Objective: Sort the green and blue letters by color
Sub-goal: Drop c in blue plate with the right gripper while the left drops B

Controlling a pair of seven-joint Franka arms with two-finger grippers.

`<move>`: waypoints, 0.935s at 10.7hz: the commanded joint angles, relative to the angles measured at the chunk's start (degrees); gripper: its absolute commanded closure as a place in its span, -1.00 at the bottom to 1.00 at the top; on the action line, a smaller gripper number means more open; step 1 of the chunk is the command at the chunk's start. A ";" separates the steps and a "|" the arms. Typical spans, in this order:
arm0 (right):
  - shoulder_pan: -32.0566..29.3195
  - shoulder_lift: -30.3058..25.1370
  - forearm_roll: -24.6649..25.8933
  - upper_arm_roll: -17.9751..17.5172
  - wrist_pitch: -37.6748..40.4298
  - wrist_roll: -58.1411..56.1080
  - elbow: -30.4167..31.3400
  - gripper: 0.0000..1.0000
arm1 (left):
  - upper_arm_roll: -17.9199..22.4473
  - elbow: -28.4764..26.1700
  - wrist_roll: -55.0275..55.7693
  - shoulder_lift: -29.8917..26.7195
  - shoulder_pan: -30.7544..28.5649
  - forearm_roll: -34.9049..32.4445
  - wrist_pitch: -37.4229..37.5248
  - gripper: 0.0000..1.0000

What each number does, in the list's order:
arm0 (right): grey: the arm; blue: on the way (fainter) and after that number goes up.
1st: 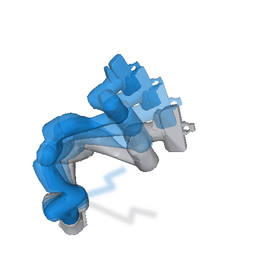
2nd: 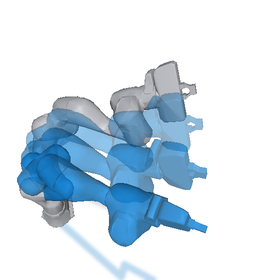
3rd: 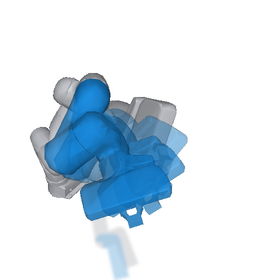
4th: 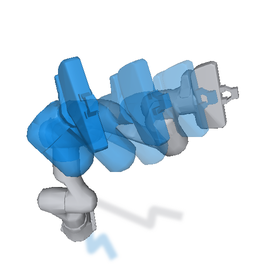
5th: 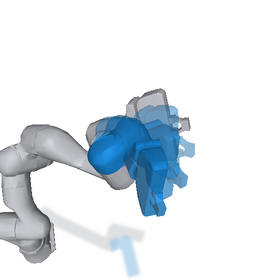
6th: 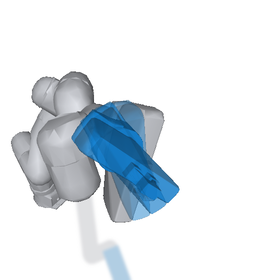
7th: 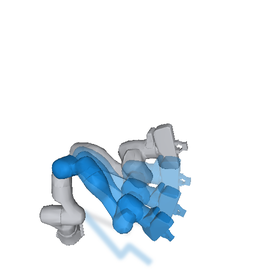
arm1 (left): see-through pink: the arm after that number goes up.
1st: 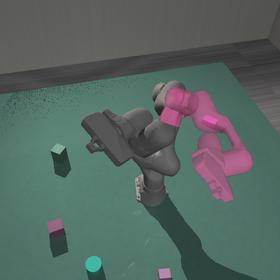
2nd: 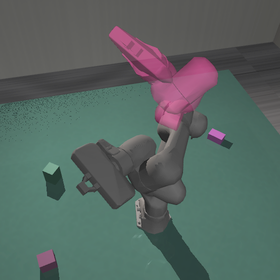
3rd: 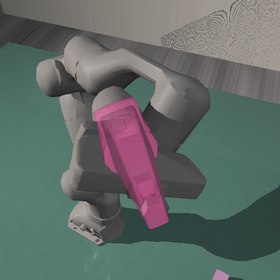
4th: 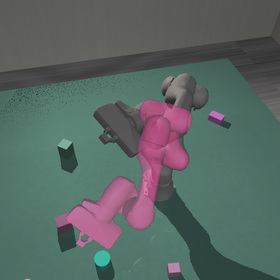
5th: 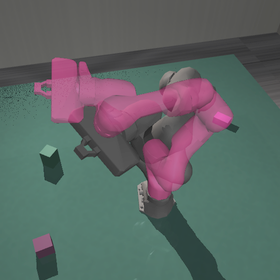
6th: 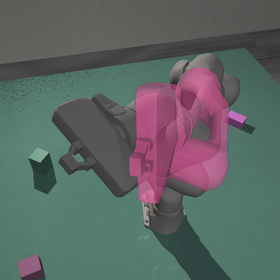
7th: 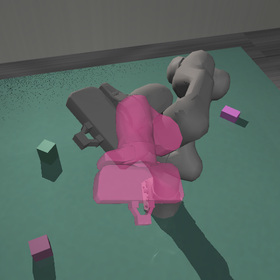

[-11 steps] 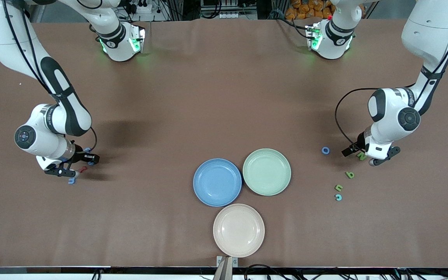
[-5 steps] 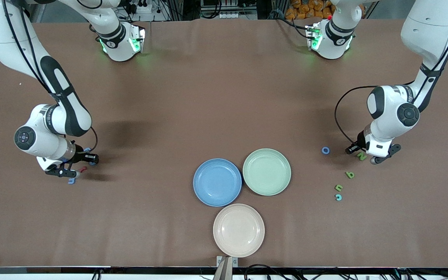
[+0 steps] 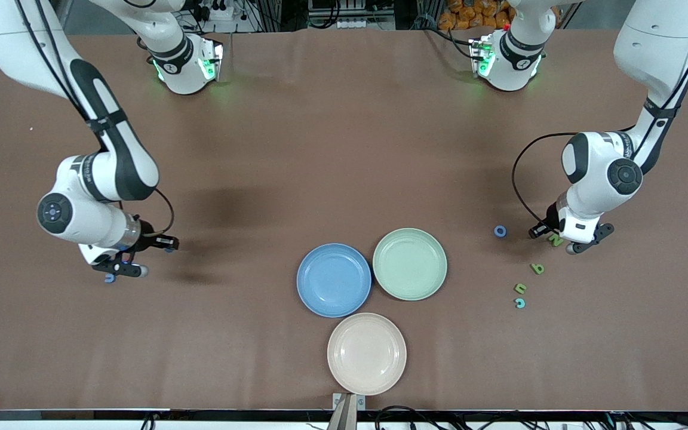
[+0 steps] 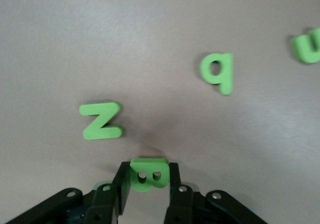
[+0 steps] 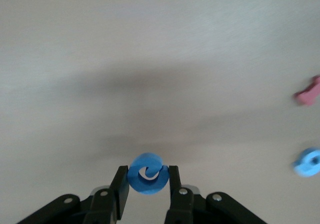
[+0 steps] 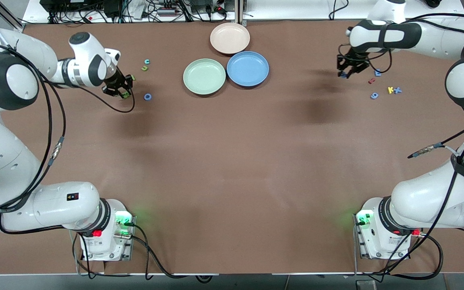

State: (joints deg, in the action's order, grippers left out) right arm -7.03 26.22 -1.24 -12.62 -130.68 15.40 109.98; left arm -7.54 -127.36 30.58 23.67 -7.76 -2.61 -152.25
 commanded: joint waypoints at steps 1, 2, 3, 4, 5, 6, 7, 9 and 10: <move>0.52 -0.12 -0.52 -6.08 -0.01 14.00 0.23 1.00 | 0.07 5.79 4.82 -1.96 5.19 -0.11 8.53 0.80; 2.35 -0.12 -0.52 -6.80 -0.10 19.27 0.06 1.00 | 0.07 7.37 7.89 -1.52 7.56 -0.03 9.24 0.80; 5.33 -0.03 -0.52 -6.81 -0.36 23.23 -1.07 1.00 | 0.07 8.78 11.57 -0.65 9.85 -0.02 9.25 0.80; 8.58 -0.03 -0.52 -6.81 -1.15 25.19 -1.95 1.00 | -0.02 10.36 14.57 -0.03 11.70 -0.02 9.34 0.80; 10.61 0.23 -0.61 -6.81 -1.33 28.95 -3.96 1.00 | 0.07 11.68 17.12 0.15 13.81 0.15 10.21 0.80; 13.07 1.02 -0.52 -6.81 -1.16 33.51 -6.42 1.00 | -0.02 13.96 18.97 0.93 15.48 0.59 12.39 0.80; 15.18 1.46 -0.61 -6.81 -1.33 36.78 -7.58 1.00 | -0.11 16.42 21.60 2.07 17.67 0.68 14.16 0.80; 17.39 4.17 -3.66 -6.81 -1.50 46.07 -12.04 1.00 | -0.28 20.38 27.49 4.53 21.98 0.77 14.35 0.80; 18.71 5.41 -5.95 -6.72 -1.51 49.95 -15.12 1.00 | -0.28 22.22 29.34 5.76 23.74 1.03 14.35 0.80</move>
State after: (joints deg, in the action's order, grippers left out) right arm 9.73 27.22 -2.95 -19.53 -132.49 57.37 102.19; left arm -8.16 -110.84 55.18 25.53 12.05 -2.61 -139.29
